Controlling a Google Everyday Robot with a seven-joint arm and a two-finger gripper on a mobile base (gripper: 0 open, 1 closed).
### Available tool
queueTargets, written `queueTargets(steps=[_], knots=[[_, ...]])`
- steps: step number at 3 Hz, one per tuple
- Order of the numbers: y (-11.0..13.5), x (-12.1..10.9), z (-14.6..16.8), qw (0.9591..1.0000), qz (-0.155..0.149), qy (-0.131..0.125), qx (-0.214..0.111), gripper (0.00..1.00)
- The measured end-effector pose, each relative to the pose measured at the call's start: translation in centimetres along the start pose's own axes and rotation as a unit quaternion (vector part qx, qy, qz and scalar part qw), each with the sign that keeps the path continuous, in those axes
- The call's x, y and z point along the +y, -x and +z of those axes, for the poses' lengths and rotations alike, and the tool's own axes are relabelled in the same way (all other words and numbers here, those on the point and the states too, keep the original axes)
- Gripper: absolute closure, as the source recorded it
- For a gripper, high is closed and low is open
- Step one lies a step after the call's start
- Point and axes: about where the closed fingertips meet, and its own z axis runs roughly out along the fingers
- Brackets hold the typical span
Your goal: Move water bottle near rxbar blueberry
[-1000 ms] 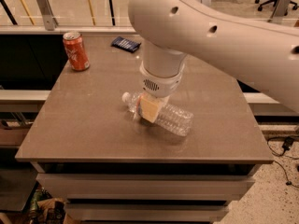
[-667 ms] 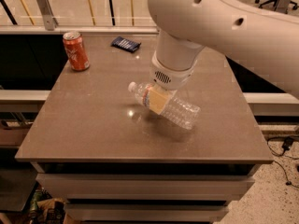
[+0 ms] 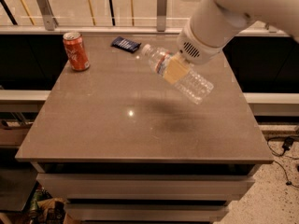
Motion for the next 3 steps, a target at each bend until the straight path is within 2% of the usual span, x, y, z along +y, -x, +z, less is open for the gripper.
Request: queueTargets(steps=[1,2,3], knots=[[2.3,-3.0,-2.4,0.9978,0.008,-0.017,-0.063,1.0],[5.4,-5.4,-3.9,0.9922,0.009,-0.021,-0.123,1.0],[9.0,-7.2,-3.9,0.9814,0.009,-0.008,-0.191,1.0]])
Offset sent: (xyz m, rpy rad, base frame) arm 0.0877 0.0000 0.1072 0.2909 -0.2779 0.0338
